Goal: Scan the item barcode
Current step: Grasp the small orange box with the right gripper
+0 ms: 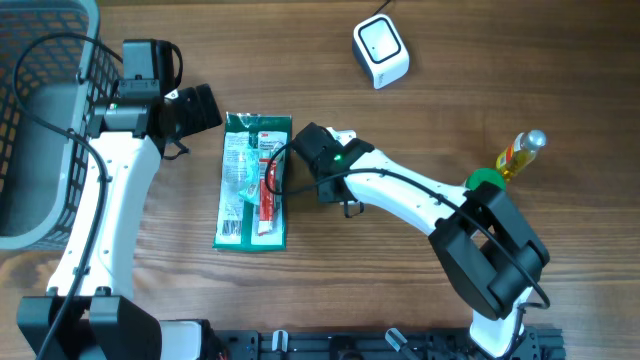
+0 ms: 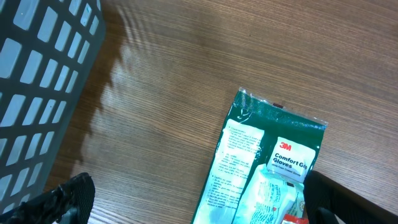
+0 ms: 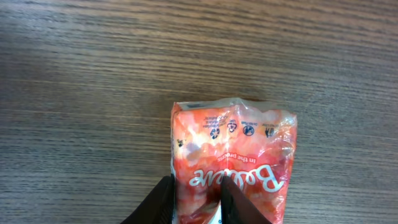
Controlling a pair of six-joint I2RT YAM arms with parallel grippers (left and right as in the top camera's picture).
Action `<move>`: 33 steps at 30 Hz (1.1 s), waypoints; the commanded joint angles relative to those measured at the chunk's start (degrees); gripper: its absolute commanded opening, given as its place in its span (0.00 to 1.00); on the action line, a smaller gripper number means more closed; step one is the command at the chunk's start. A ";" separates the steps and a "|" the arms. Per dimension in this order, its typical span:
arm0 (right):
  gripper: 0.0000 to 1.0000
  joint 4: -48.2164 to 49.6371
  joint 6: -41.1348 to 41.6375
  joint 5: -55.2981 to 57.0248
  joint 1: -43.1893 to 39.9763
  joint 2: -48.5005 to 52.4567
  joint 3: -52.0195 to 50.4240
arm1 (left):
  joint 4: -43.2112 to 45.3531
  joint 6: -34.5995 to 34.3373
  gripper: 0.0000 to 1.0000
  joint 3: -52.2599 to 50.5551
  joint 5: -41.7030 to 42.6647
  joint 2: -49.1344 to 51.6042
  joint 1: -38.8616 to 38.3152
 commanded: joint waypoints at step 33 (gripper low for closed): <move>0.04 0.00 0.63 2.27 2.03 2.40 -0.94 | 0.15 -0.50 1.00 0.31 -0.31 0.13 0.33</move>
